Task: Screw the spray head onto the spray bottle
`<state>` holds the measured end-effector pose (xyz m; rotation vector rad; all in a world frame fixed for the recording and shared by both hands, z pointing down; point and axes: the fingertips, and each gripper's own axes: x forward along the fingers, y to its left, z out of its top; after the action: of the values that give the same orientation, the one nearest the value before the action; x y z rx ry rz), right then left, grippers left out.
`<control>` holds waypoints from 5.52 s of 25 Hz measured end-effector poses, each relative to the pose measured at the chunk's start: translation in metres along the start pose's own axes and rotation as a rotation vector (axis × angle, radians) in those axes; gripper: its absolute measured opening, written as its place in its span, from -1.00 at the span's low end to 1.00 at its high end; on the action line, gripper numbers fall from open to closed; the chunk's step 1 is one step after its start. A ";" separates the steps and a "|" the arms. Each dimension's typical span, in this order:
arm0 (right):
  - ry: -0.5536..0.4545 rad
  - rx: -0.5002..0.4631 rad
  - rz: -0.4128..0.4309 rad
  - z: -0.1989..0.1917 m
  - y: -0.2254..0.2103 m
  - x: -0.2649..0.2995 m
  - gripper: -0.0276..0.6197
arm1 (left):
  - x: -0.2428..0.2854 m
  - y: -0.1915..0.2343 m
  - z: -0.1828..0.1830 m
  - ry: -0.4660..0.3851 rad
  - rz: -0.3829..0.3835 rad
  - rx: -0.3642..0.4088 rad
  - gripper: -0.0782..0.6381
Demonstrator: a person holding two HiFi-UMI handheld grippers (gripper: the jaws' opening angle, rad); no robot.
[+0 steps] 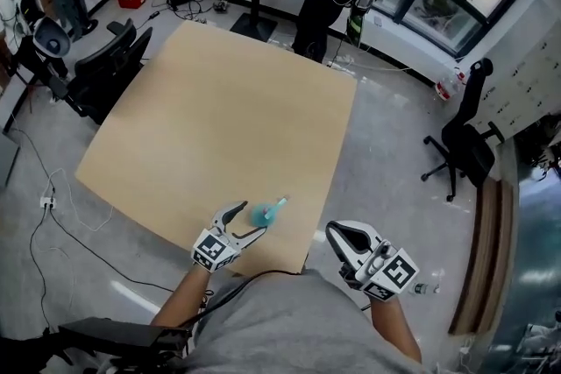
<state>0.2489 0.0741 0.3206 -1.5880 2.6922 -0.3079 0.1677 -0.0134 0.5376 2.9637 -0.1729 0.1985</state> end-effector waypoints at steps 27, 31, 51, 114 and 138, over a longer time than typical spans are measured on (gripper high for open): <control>1.088 -1.162 0.793 -0.267 -0.035 0.136 -0.46 | 0.103 0.021 -0.136 0.210 -0.074 0.140 0.32; 1.093 -1.198 0.846 -0.273 -0.033 0.139 -0.51 | 0.103 0.020 -0.137 0.193 -0.066 0.126 0.32; 1.287 -0.233 0.369 -0.285 -0.046 0.146 -0.50 | 0.104 0.020 -0.140 0.159 -0.035 0.101 0.31; 0.864 -1.476 1.012 -0.201 -0.026 0.125 -0.42 | 0.109 0.027 -0.140 0.125 0.036 0.026 0.32; 0.989 -1.868 1.506 -0.281 -0.042 0.125 -0.52 | 0.111 0.032 -0.141 0.119 0.037 0.015 0.32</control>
<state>0.1958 -0.0065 0.6155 -0.8733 -1.3431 -0.8826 0.2557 -0.0319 0.6966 2.9543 -0.2113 0.3807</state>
